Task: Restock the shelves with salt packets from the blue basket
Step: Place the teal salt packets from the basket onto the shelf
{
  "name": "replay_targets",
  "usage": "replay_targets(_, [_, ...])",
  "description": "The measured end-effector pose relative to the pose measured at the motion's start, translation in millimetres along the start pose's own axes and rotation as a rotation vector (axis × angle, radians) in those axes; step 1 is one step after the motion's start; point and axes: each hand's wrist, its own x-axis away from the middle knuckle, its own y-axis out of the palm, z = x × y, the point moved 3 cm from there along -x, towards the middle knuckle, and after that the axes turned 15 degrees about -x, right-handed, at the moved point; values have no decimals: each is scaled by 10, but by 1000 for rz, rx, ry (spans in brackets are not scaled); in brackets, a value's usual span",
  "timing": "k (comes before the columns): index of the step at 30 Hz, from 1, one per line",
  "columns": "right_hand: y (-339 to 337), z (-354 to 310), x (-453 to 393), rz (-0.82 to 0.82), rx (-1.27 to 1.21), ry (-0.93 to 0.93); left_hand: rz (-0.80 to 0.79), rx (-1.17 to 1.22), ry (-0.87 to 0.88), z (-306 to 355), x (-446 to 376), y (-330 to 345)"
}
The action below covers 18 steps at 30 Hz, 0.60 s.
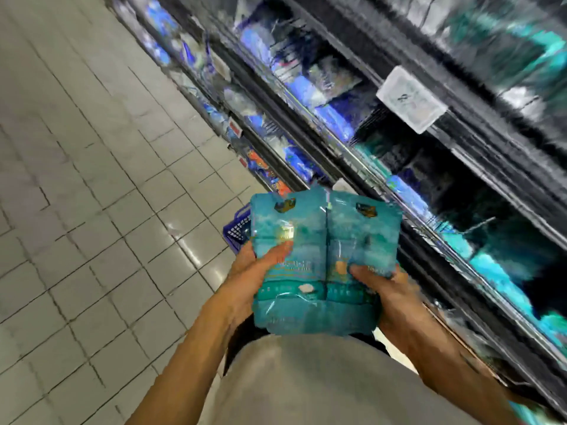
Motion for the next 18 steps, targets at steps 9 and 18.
replay_targets(9, [-245, 402, 936, 378, -332, -315, -179, -448, -48, 201, 56, 274])
replay_targets(18, [-562, 968, 1984, 666, -619, -612, -661, -886, 30, 146, 296, 1186])
